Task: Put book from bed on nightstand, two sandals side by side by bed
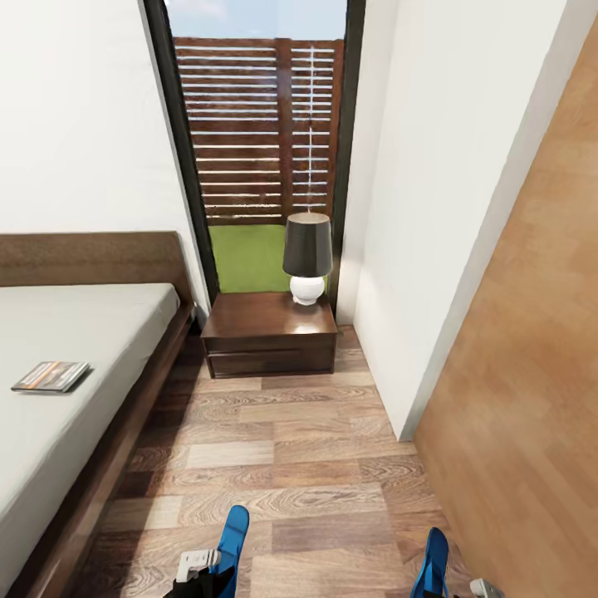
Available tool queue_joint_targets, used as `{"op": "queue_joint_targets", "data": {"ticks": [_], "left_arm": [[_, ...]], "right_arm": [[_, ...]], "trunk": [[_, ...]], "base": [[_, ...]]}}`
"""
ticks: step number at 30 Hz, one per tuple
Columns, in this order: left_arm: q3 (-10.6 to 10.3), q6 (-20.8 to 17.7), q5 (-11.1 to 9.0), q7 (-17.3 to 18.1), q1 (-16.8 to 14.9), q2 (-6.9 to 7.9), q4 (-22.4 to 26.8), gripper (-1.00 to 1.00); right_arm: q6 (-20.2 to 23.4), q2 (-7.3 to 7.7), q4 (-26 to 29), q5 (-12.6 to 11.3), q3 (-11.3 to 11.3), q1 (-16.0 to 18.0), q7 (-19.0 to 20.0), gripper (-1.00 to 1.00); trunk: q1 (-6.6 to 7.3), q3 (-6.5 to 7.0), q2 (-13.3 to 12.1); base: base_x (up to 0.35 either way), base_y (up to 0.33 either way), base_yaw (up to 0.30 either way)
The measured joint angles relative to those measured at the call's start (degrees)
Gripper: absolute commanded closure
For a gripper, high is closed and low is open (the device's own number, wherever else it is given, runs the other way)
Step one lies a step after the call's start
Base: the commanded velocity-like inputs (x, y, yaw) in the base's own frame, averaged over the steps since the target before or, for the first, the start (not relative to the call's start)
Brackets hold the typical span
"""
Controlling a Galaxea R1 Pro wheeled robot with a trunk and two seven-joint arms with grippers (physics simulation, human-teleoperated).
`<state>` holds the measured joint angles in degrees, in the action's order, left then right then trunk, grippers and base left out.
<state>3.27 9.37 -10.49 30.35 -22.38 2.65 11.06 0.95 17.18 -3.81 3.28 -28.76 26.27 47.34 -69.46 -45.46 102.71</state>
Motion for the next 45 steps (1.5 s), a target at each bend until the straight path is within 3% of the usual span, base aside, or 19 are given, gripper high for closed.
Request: {"op": "queue_joint_targets", "data": {"ticks": [19,32,45], "left_arm": [[0.0,-0.01,-0.01,0.0,0.01,-0.07,0.0,1.0],[0.0,-0.01,-0.03,0.0,0.01,-0.06,-0.01,1.0],[0.03,-0.01,-0.07,0.0,0.01,0.0,0.0,1.0]], "right_arm": [[0.0,0.0,0.0,0.01,0.0,0.01,0.06,1.0],[0.04,0.01,0.0,0.01,0.02,0.02,0.07,1.0],[0.04,0.0,0.0,-0.02,0.04,0.01,0.05,1.0]], "trunk": [[-0.01,0.0,0.0],[0.0,0.0,0.0],[0.0,0.0,0.0]], "base": [[0.242,-0.021,0.102],[0.261,-0.187,0.007],[0.321,-0.019,0.0]]}}
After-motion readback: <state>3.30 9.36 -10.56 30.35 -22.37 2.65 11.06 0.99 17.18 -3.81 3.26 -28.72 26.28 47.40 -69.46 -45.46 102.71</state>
